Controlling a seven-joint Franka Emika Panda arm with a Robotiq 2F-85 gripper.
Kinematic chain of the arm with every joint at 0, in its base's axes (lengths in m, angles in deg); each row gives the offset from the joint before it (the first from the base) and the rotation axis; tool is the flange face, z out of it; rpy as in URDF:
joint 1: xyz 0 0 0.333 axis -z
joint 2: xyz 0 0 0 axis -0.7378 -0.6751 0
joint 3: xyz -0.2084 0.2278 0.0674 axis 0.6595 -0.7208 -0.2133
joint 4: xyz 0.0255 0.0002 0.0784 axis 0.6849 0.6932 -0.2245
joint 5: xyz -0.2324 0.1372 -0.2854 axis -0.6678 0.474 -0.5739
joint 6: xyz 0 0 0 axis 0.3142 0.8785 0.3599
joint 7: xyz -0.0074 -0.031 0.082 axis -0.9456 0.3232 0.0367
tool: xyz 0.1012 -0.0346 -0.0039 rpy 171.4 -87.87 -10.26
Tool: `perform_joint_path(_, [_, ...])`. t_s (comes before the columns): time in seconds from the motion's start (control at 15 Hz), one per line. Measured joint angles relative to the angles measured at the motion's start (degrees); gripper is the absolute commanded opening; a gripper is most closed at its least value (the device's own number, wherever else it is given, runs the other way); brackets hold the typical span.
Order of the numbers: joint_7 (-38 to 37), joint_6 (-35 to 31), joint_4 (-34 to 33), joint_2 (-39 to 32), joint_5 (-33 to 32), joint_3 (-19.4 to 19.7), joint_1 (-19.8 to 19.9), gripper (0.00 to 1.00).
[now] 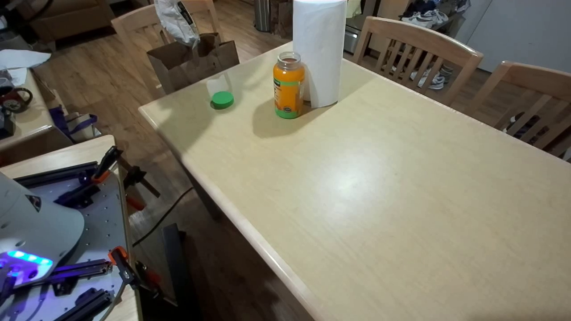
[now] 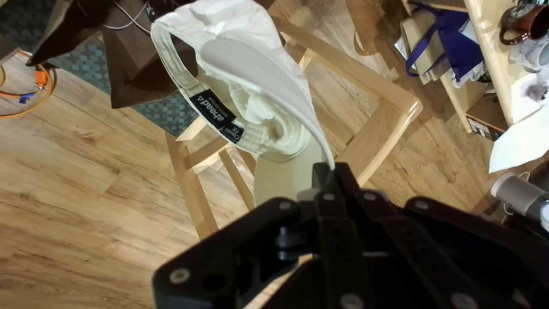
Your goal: Put the cap in the paper bag
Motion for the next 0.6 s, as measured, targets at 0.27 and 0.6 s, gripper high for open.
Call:
perform_joint_path(0.27, [-8.68, -0.45, 0.0, 0.45, -0.1, 1.38, -1.98, 0.01])
perform_joint_path(0.6, [-18.77, -1.3, 0.04, 0.39, -0.4, 3.56, -4.46, 0.01])
